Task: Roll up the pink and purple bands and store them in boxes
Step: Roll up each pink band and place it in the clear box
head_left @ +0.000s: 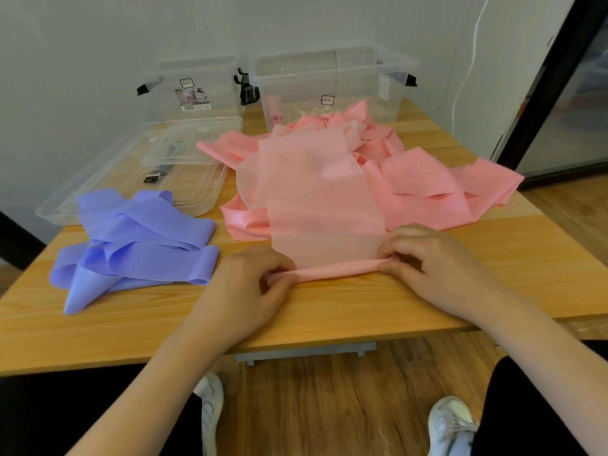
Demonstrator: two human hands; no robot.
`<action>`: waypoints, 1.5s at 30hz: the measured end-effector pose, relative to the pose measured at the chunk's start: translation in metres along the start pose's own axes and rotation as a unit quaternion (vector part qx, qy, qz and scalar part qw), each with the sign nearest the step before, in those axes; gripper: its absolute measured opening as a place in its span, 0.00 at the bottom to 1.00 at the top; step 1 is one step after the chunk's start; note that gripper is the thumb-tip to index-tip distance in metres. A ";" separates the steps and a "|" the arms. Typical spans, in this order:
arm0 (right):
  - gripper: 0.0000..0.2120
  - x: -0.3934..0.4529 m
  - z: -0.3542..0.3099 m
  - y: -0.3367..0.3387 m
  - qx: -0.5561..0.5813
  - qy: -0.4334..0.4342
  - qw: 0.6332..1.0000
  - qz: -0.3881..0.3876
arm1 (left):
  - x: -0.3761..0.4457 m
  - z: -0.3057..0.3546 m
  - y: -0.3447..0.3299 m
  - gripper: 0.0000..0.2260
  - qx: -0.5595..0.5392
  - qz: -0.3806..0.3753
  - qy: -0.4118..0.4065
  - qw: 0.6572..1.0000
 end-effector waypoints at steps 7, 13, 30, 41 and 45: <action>0.08 -0.001 -0.003 -0.001 0.021 -0.060 0.998 0.016 | 0.002 0.003 -0.002 0.07 -0.019 0.031 0.024 0.999; 0.02 0.000 0.000 0.003 0.002 -0.033 0.999 -0.006 | 0.003 0.002 -0.001 0.06 -0.030 0.020 0.028 0.999; 0.05 -0.001 0.000 -0.004 0.005 -0.084 0.995 0.046 | 0.001 0.002 -0.001 0.05 0.028 0.045 0.054 0.997; 0.09 -0.001 0.003 0.009 0.017 -0.068 0.997 -0.028 | -0.001 -0.002 0.010 0.10 -0.016 -0.010 0.033 0.999; 0.03 0.000 0.003 0.008 -0.002 -0.066 0.998 -0.008 | -0.001 -0.001 0.008 0.06 -0.017 0.013 0.054 0.998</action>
Point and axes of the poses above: each hand's wrist, its own x-axis towards the middle knuckle, its own y-axis out of the back of the hand, z = x × y, the point moved 2 cm from there along x, towards the middle knuckle, and after that the axes turned 4 degrees about -y, right-handed, at the moved point
